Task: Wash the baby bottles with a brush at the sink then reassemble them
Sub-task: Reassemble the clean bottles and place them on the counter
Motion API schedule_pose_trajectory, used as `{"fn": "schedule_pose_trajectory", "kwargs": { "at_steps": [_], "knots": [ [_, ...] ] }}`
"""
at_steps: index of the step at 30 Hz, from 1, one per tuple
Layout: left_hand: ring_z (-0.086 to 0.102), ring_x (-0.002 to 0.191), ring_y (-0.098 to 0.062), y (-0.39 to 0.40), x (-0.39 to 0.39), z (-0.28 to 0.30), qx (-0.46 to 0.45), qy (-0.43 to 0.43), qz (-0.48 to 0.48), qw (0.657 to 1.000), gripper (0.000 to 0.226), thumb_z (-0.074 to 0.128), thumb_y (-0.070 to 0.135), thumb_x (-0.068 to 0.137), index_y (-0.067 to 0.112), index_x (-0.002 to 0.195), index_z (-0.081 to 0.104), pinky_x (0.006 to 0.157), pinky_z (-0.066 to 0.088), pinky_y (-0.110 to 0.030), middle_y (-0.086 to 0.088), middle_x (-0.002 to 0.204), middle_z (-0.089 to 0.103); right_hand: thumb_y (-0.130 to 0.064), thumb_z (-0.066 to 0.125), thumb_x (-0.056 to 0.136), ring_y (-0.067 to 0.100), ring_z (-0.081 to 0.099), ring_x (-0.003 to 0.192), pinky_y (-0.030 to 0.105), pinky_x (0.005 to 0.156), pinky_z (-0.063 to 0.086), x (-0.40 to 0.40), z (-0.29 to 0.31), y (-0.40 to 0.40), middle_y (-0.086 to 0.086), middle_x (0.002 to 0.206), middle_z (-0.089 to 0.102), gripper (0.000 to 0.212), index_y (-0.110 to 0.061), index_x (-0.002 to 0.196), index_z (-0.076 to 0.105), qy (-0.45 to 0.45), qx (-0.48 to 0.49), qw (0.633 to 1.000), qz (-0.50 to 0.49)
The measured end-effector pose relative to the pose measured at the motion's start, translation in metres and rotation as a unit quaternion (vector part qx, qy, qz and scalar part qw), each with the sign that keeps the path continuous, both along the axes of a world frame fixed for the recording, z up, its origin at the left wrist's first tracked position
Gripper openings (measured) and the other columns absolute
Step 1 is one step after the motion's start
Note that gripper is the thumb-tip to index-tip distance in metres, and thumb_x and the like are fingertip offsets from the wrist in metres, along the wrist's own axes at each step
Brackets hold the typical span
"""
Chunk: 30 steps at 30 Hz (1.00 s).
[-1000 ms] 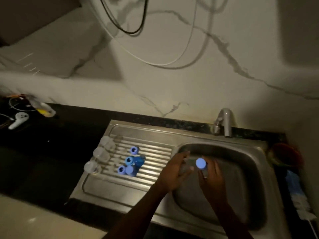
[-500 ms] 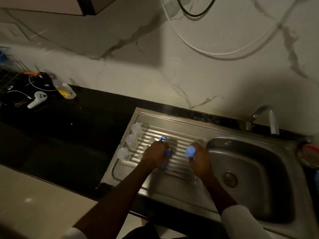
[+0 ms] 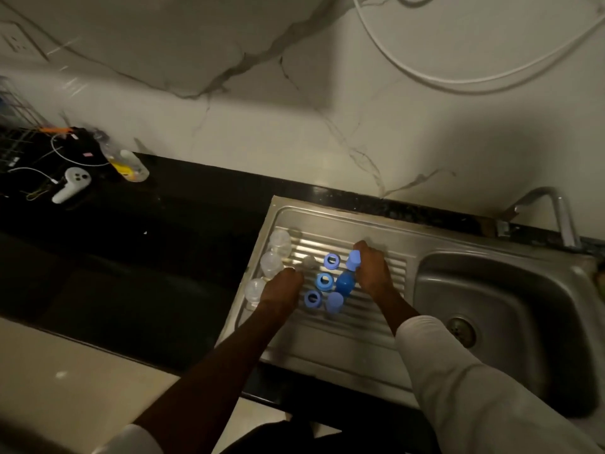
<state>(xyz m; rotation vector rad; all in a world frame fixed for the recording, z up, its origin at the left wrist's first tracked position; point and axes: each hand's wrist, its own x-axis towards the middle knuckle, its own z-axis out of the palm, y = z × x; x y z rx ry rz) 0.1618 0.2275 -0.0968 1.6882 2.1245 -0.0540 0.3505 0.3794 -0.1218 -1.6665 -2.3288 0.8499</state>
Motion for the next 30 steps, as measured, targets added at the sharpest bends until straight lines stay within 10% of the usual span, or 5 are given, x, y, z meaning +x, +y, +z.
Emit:
{"fn": "schedule_pose_trajectory", "kwargs": {
  "at_steps": [5,10,15,20,30],
  "knots": [
    [0.058,0.119,-0.025,0.006,0.006,0.003,-0.011,0.067,-0.012,0.998,0.030,0.044,0.009,0.103,0.013,0.131,0.053,0.095,0.047,-0.034,-0.009,0.129,0.056,-0.013,0.081,0.079,0.030,0.056,0.118,0.039,0.098,0.047,0.007,0.006,-0.006,0.011,0.131,0.058,0.067,-0.014,0.139,0.051,-0.030,0.021,0.999,0.009],
    [0.056,0.041,-0.018,0.011,0.006,-0.014,0.029,0.128,-0.061,0.989,0.027,0.089,0.012,0.047,0.019,0.058,0.066,0.037,0.040,-0.022,-0.002,0.057,0.056,-0.024,0.072,0.078,0.028,0.053,0.103,0.041,0.086,0.040,-0.015,0.018,-0.052,0.006,0.109,0.062,0.030,-0.018,0.107,0.068,-0.009,0.231,0.964,0.131],
    [0.070,0.069,-0.021,0.006,0.006,-0.011,-0.007,0.124,-0.060,0.990,0.016,0.085,0.023,0.076,0.017,0.086,0.073,0.056,0.054,-0.030,-0.004,0.082,0.068,-0.036,0.066,0.076,0.034,0.056,0.094,0.042,0.076,0.036,-0.038,-0.008,-0.092,0.009,0.100,0.060,0.017,-0.020,0.083,0.068,-0.072,0.246,0.946,0.197],
    [0.062,0.046,-0.018,0.012,-0.002,-0.036,0.015,0.079,-0.032,0.996,0.041,0.102,0.024,0.040,0.021,0.062,0.068,0.036,0.043,-0.025,-0.002,0.061,0.061,-0.034,0.074,0.079,0.029,0.050,0.099,0.042,0.080,0.031,-0.045,-0.029,-0.108,0.006,0.109,0.063,0.014,-0.023,0.086,0.074,-0.117,0.258,0.942,0.181],
    [0.050,0.132,-0.027,0.018,0.000,-0.023,-0.002,0.142,-0.075,0.987,0.027,0.048,0.018,0.106,0.009,0.129,0.057,0.107,0.044,-0.036,-0.015,0.141,0.052,-0.028,0.063,0.083,0.025,0.055,0.099,0.039,0.080,0.032,-0.039,-0.019,-0.113,0.000,0.108,0.066,0.018,-0.022,0.097,0.073,-0.030,0.279,0.946,0.162]
  ]
}}
